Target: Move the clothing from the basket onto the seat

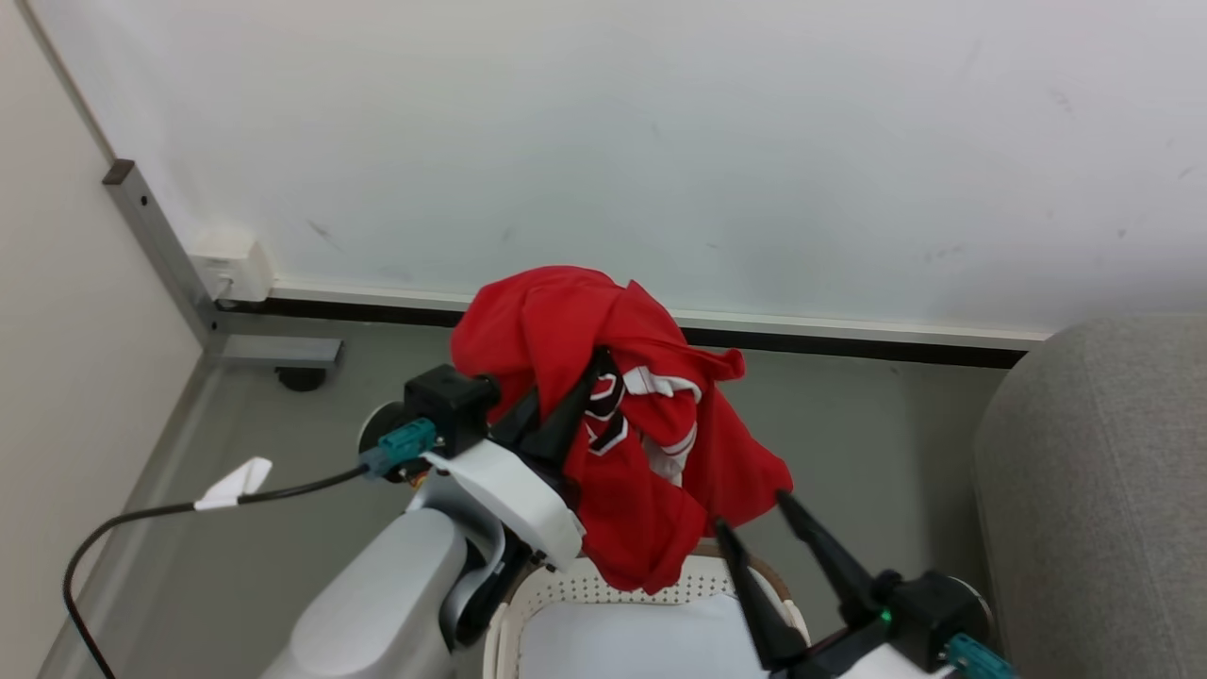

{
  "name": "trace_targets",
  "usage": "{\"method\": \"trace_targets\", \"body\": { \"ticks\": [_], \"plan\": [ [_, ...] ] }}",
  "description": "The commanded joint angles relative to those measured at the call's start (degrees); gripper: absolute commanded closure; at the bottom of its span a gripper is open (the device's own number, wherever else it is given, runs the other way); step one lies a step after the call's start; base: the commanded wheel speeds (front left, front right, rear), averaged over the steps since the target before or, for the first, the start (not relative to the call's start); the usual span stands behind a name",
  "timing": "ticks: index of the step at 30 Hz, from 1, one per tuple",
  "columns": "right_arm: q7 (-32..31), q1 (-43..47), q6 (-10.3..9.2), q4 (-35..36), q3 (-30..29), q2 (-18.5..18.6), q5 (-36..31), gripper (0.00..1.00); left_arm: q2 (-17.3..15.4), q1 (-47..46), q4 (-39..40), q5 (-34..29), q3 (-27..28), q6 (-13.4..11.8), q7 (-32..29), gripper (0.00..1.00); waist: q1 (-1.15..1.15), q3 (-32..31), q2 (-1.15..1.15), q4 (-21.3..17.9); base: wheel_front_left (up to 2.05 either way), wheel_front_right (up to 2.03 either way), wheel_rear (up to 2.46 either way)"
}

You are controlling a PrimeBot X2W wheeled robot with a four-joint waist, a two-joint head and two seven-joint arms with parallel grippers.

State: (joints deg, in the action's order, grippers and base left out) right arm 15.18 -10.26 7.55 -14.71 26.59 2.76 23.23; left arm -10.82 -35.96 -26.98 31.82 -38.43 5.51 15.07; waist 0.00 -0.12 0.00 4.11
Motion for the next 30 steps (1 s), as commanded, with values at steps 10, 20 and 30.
{"method": "trace_targets", "body": {
  "ticks": [10,20,30],
  "plan": [
    [-0.05,-9.45,-0.12,-8.97,9.38,0.18,5.17,0.0,2.36,1.69,0.15,-1.35,-3.06,0.64,0.14,1.0,0.0,-0.19,0.0,4.64,0.0,0.0,0.0],
    [-0.05,-15.91,-0.12,-19.74,11.86,0.23,9.79,0.0,5.24,1.34,-0.59,-1.23,-7.95,1.49,-0.06,1.0,0.0,-1.01,0.0,9.87,0.0,0.0,0.0],
    [-0.01,-17.41,-0.12,-19.94,7.34,0.21,7.21,1.0,6.32,-0.21,-1.27,0.2,-11.37,1.86,-0.14,1.0,0.0,-0.79,0.0,13.1,0.0,0.0,0.0]
  ]
}}
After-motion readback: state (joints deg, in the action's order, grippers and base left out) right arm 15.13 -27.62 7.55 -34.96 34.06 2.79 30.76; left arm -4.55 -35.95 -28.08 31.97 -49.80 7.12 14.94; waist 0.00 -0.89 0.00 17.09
